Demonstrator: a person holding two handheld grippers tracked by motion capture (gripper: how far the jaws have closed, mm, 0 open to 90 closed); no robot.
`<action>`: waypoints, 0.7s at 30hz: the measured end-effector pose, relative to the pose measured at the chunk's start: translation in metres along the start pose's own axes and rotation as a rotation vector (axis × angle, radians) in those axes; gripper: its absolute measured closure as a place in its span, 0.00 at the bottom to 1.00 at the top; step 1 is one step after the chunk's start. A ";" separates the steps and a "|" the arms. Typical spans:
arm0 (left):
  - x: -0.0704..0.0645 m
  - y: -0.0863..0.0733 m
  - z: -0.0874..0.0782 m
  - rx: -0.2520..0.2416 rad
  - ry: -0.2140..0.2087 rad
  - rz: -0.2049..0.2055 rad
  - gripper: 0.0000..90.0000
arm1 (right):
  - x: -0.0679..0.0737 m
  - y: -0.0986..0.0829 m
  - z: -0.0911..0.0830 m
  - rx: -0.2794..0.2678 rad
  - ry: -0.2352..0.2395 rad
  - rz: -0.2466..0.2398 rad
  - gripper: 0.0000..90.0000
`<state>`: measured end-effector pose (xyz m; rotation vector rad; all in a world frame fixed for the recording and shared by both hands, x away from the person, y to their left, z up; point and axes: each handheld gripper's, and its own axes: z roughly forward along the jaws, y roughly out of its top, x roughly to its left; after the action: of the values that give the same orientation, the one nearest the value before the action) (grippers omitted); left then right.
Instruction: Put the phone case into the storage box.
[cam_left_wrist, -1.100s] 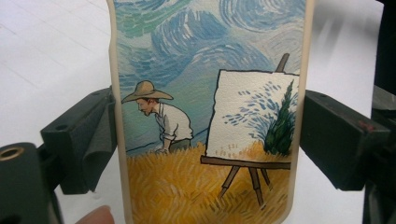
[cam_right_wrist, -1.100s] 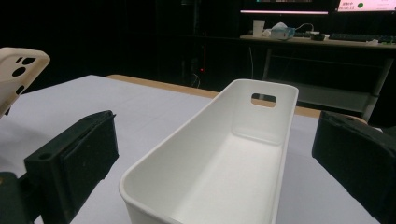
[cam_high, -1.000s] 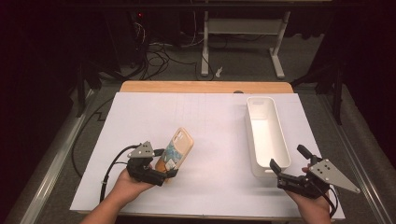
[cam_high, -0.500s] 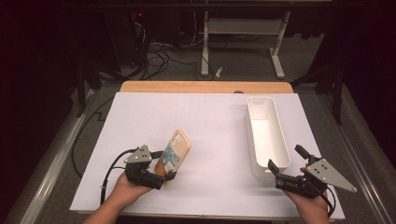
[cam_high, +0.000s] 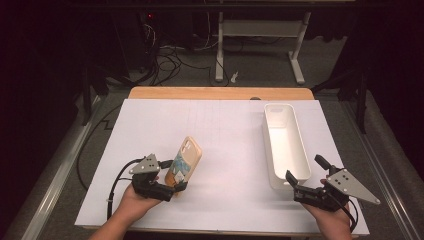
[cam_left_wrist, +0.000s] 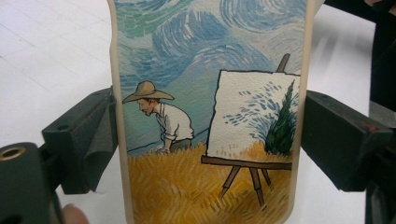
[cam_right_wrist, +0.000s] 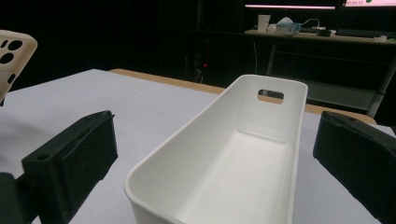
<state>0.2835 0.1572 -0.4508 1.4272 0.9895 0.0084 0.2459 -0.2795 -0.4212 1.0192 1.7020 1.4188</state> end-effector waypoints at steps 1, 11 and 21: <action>0.000 0.000 0.000 0.003 0.001 -0.001 0.13 | 0.000 0.001 0.000 0.003 -0.001 -0.003 0.00; 0.001 0.003 -0.002 -0.022 -0.007 -0.009 0.13 | 0.011 0.016 0.011 0.021 0.050 0.012 0.00; 0.001 0.003 -0.002 -0.011 -0.017 -0.008 0.13 | 0.029 0.039 0.029 0.009 0.102 0.004 0.00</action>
<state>0.2847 0.1600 -0.4488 1.4109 0.9799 -0.0039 0.2635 -0.2371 -0.3886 0.9704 1.7811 1.4901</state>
